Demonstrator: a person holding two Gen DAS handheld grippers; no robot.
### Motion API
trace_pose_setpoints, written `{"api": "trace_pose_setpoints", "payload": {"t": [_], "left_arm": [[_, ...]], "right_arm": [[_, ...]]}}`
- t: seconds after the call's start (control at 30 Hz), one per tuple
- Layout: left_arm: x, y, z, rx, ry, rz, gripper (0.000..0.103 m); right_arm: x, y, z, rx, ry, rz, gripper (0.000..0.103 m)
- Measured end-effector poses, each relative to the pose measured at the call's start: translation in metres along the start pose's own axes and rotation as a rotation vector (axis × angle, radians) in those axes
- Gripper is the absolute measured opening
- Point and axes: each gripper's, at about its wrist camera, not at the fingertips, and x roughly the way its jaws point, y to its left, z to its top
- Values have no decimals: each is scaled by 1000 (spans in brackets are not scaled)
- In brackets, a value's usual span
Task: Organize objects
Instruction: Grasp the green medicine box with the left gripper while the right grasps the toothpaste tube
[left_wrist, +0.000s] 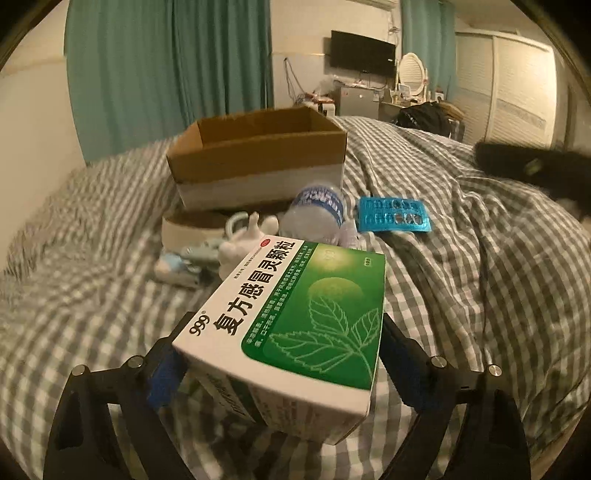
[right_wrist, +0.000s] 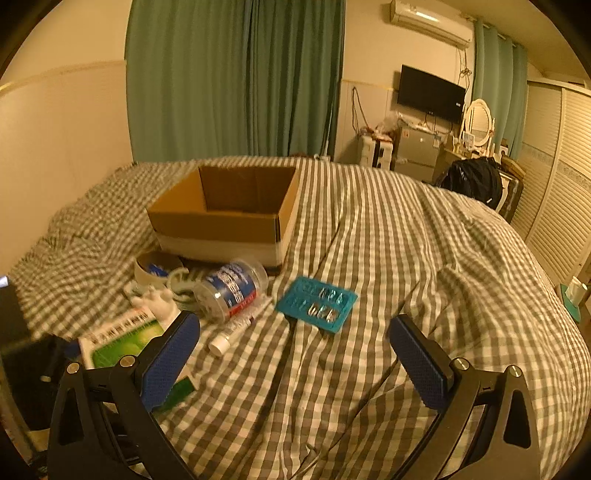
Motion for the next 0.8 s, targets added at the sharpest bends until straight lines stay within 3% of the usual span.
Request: {"api": "trace_pose_setpoints", "payload": {"t": [0.17,0.3,0.37,0.5,0.63,0.8], "left_arm": [[-41,27,23,-66,-94,74,92],[-53,55,38,-104,-122,170,92],[-48,65,40,-121,-111,190,92],[-28,85,37,-182,-49,201,92],[-18,89,31,-190,-22,216,92],[-18,85,30,-190,-9,221,92]], "right_arm": [[33,8,-1,9,68,28,102],[80,30,-4,-4,176,77,93],[103,40,-7,-19,231,101,79],[135,51,-12,-33,285,98,68],[152,50,-19,-12,321,147,37],[136,42,-27,-50,300,163,28]]}}
